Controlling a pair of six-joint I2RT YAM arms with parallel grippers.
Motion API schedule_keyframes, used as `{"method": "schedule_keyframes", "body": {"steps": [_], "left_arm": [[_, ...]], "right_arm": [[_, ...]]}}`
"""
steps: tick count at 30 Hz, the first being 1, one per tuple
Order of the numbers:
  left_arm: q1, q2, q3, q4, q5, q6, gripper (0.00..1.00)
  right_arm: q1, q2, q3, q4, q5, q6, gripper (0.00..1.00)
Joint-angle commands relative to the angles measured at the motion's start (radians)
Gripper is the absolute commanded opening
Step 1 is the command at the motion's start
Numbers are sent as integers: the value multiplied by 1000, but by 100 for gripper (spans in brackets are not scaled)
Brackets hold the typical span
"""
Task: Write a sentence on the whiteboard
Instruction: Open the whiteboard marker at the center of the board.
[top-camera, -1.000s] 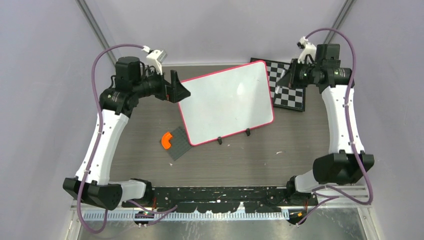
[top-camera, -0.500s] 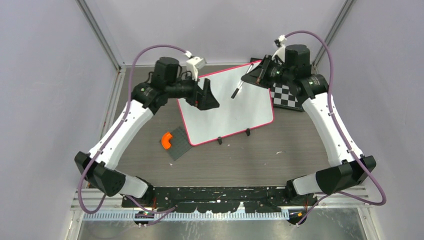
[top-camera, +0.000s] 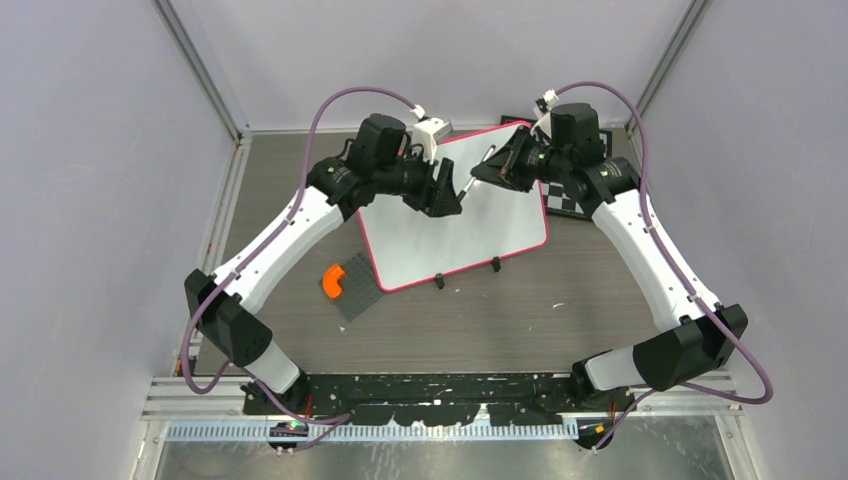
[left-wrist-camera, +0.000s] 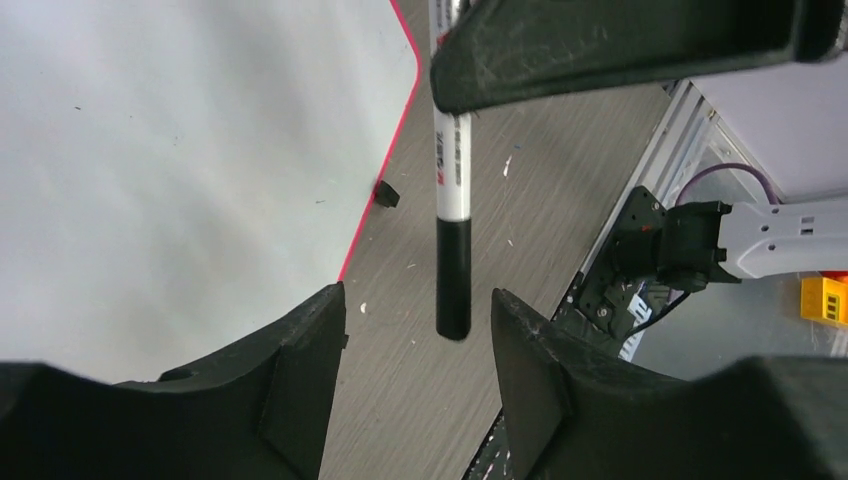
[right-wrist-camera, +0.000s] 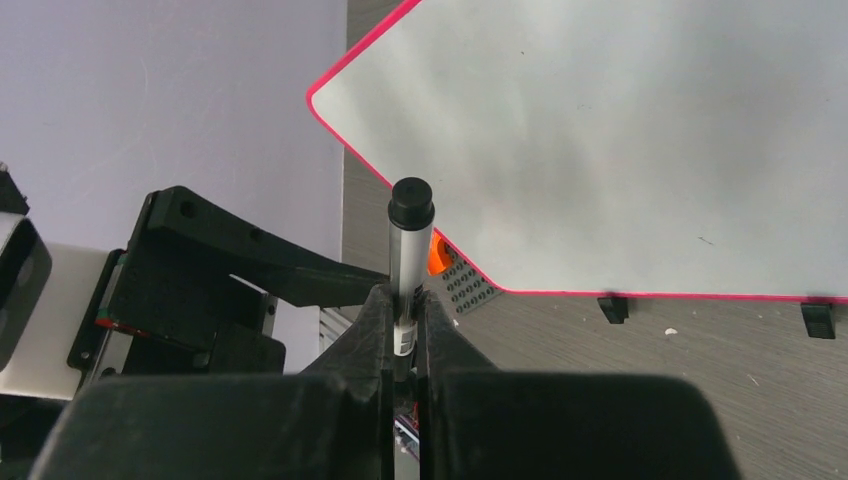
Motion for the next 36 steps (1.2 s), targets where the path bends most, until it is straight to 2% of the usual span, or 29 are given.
{"method": "schedule_keyframes", "body": {"steps": [1, 4, 5, 8, 9, 10, 13, 15, 18, 20, 24, 29, 32, 34, 36], "left_arm": [[-8, 28, 43, 53, -19, -22, 54], [-8, 32, 40, 62, -31, -20, 44], [-8, 32, 41, 62, -32, -19, 37], [-8, 29, 45, 50, -36, -2, 5], [-7, 23, 45, 43, -47, 9, 0], [-6, 15, 44, 30, -53, 30, 0], [-3, -29, 30, -42, -66, 139, 0], [2, -70, 4, -98, -40, 249, 0], [3, -140, -39, -188, 2, 411, 0], [3, -166, -52, -243, 9, 483, 0], [3, -187, -56, -334, 78, 584, 0], [-10, -167, -5, -410, 173, 636, 0], [-23, -143, 25, -426, 182, 652, 0], [-31, -132, 41, -441, 193, 667, 0], [-46, -120, 52, -459, 204, 676, 0]], "right_arm": [[12, -53, 6, 70, -26, 33, 0], [12, -56, -6, 86, -55, 44, 0], [14, -56, -8, 89, -60, 45, 0], [13, -55, -18, 105, -100, 25, 0], [12, -57, -29, 116, -123, 15, 0], [9, -60, -38, 122, -144, 0, 6], [-26, -63, -54, 119, -273, -77, 34], [-71, -58, -57, 115, -430, -142, 49], [-126, -58, -56, 98, -660, -210, 77], [-138, -65, -59, 51, -723, -250, 85], [-109, -57, -61, -54, -822, -333, 86], [-34, -78, -60, -91, -773, -353, 86], [-6, -85, -69, -93, -778, -358, 86], [13, -84, -76, -108, -777, -374, 84], [30, -82, -80, -128, -773, -394, 78]]}}
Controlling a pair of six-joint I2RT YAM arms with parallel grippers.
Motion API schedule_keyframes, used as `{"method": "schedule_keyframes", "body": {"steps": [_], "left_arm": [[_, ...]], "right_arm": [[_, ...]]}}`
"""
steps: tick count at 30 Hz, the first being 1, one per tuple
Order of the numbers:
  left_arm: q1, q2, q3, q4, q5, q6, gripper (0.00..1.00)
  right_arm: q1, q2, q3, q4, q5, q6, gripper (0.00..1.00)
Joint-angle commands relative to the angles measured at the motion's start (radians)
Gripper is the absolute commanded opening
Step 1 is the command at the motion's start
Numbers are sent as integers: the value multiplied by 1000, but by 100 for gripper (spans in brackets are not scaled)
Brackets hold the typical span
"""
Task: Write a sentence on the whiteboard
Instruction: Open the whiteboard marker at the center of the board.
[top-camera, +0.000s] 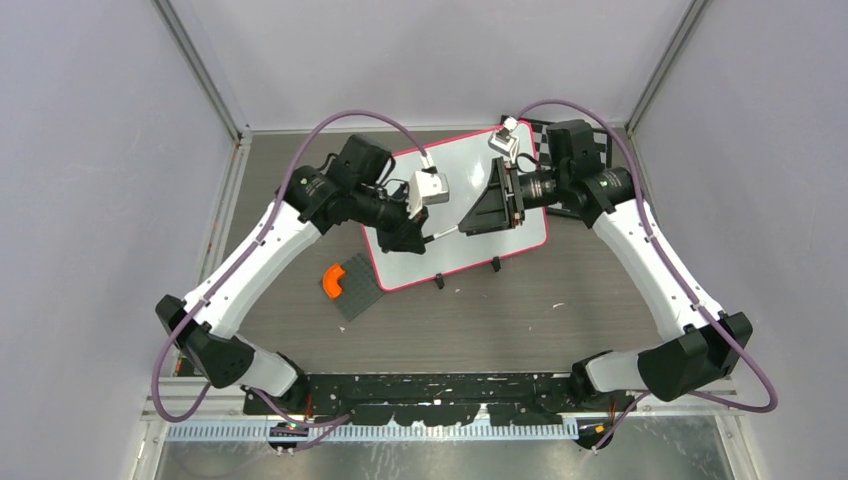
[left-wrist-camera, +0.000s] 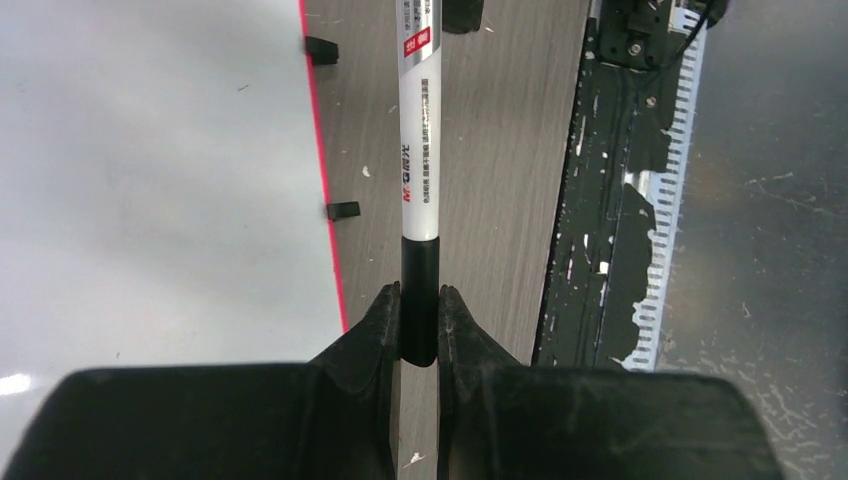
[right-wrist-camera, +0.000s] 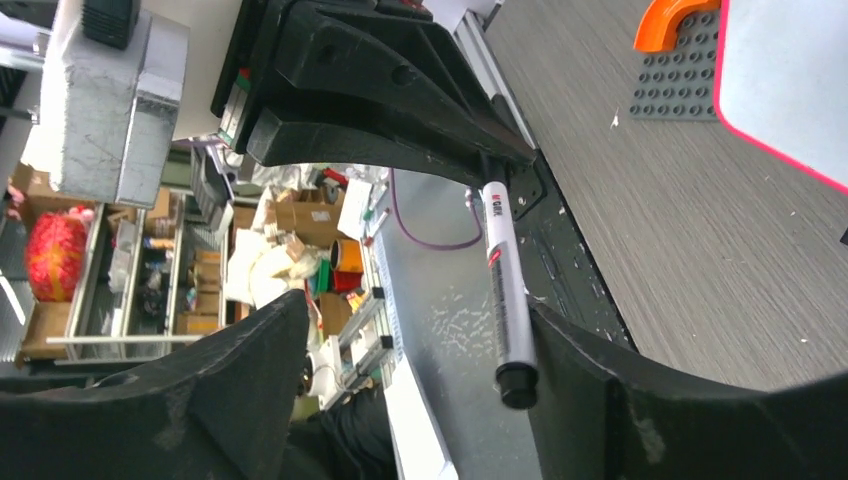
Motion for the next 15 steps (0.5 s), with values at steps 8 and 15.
{"method": "schedule_keyframes", "body": {"steps": [8, 15], "left_arm": [[-56, 45, 92, -81, 85, 48, 0], [-62, 69, 124, -89, 90, 40, 0]], "right_arm": [[66, -22, 14, -145, 53, -155, 61], [96, 5, 65, -226, 127, -233, 55]]}}
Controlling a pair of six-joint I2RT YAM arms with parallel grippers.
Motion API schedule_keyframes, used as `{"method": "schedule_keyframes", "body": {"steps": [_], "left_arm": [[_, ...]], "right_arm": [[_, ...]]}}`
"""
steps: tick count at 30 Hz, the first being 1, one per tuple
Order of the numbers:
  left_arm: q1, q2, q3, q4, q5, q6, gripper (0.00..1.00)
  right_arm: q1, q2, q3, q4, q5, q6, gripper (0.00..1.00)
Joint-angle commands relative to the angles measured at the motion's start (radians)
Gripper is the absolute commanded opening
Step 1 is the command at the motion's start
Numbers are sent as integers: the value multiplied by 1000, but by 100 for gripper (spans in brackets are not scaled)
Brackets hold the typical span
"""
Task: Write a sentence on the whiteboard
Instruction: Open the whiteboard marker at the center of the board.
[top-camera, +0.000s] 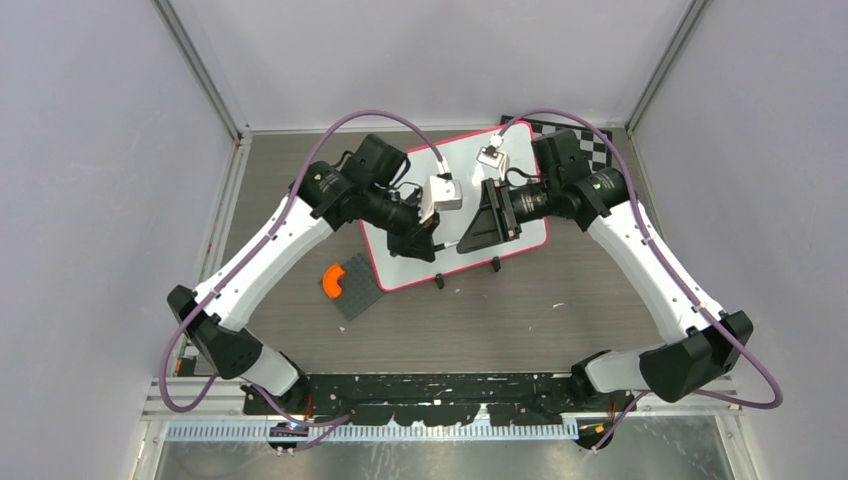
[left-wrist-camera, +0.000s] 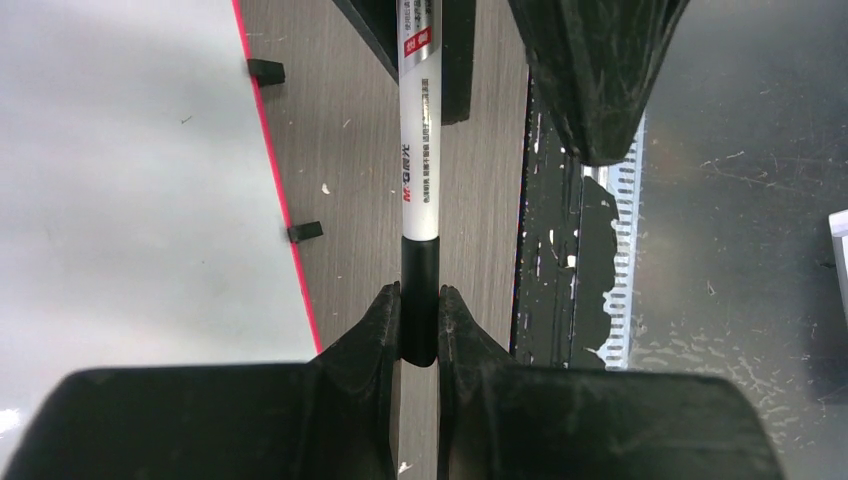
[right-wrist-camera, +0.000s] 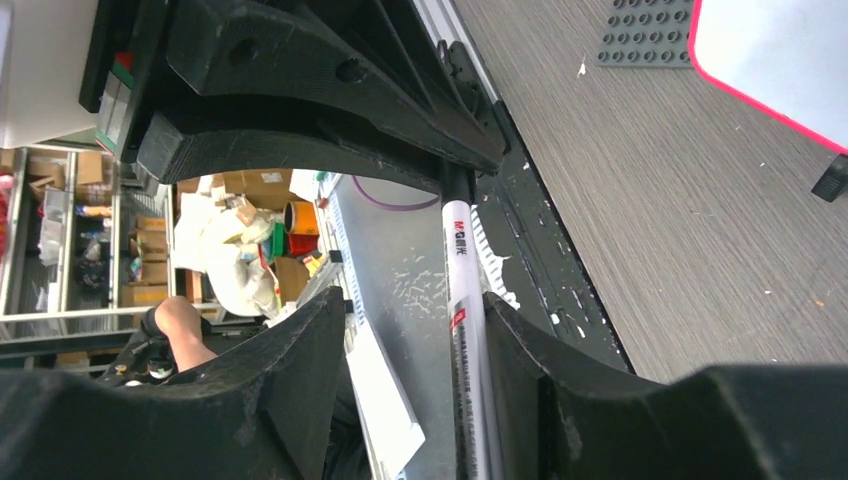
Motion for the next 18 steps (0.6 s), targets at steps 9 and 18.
{"method": "schedule_keyframes", "body": {"steps": [9, 18], "left_arm": [[-33, 31, 70, -94, 55, 64, 0], [-39, 51, 100, -60, 39, 7, 0]], "right_arm": [[25, 12, 48, -59, 48, -81, 53], [41, 2, 46, -56, 55, -77, 50]]}}
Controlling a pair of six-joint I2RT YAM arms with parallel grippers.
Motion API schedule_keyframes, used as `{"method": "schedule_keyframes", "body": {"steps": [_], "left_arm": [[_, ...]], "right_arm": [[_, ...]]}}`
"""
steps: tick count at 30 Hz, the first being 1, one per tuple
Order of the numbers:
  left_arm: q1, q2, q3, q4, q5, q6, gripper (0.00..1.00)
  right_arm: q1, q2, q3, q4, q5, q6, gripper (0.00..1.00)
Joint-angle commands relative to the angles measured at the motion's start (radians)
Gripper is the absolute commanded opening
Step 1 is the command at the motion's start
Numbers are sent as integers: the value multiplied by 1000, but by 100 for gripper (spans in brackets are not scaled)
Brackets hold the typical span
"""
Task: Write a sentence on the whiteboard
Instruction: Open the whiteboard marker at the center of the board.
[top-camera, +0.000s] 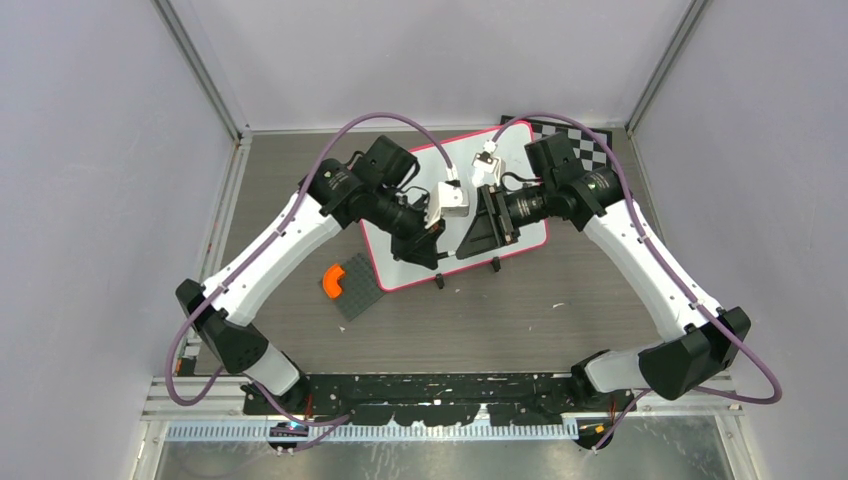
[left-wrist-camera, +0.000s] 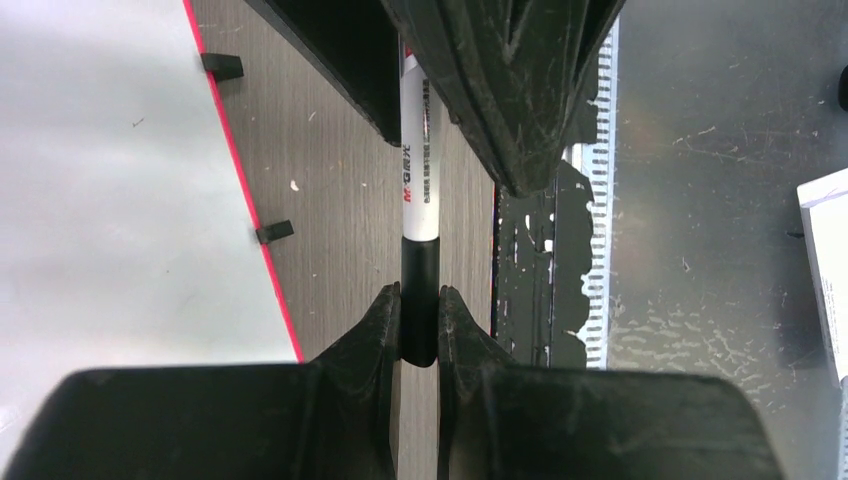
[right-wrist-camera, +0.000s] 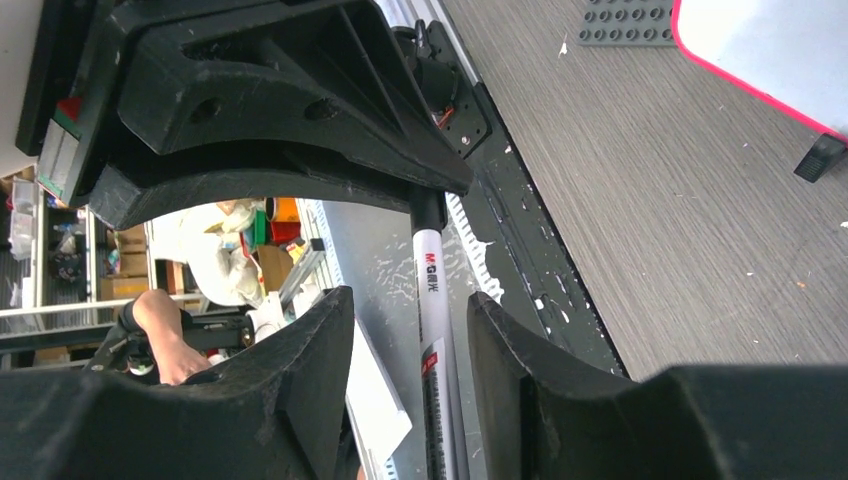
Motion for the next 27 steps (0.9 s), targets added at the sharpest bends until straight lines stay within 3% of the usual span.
{"method": "schedule_keyframes", "body": {"steps": [1, 17, 22, 25, 27], "left_arm": [[-5, 11, 57, 13, 21, -22, 0], [-26, 32, 76, 13, 48, -31, 0], [-26, 34, 78, 30, 42, -59, 0], [-26, 34, 75, 35, 42, -65, 0], [-26, 28, 67, 35, 35, -61, 0]], "right_arm": [[12, -11, 35, 1, 2, -14, 49], [19, -17, 34, 24, 27, 0, 39], [19, -23, 28, 27, 24, 0, 25], [19, -23, 30, 27, 30, -1, 6], [19, -25, 37, 17, 40, -8, 0]]}}
